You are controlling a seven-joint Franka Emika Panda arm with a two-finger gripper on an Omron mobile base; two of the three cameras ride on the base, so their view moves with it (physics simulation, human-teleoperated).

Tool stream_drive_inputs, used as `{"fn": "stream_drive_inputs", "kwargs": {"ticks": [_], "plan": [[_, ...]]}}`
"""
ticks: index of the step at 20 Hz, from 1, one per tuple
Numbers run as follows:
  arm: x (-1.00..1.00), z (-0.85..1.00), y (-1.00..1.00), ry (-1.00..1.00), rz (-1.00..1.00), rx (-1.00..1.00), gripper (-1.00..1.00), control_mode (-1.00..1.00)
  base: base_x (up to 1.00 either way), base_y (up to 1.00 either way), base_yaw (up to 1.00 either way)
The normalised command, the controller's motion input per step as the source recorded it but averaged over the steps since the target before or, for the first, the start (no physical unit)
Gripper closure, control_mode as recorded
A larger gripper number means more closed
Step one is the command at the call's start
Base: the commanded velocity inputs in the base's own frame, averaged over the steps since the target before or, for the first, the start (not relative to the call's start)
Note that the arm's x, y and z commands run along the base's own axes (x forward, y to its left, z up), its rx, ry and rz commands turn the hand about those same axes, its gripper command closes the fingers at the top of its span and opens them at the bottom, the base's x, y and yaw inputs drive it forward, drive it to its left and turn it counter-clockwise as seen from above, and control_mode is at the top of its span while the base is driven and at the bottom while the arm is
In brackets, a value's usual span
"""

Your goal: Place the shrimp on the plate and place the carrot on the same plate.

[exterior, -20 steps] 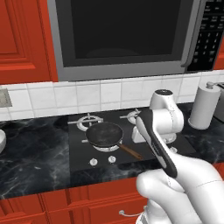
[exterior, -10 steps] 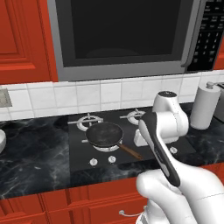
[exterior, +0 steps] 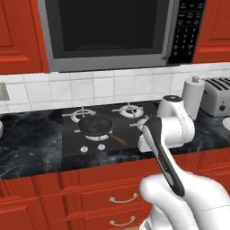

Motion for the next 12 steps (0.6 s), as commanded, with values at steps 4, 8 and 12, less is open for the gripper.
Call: {"fn": "stream_drive_inputs", "kwargs": {"ticks": [4,8,12], "plan": [[0.00,0.00,0.00,0.00,0.00,0.00,1.00,1.00,-0.63,-0.98,0.00],[0.00,0.00,0.00,0.00,0.00,0.00,1.00,1.00,-0.15,-1.00,0.00],[0.00,0.00,0.00,0.00,0.00,0.00,1.00,1.00,0.00,-1.00,0.00]]}}
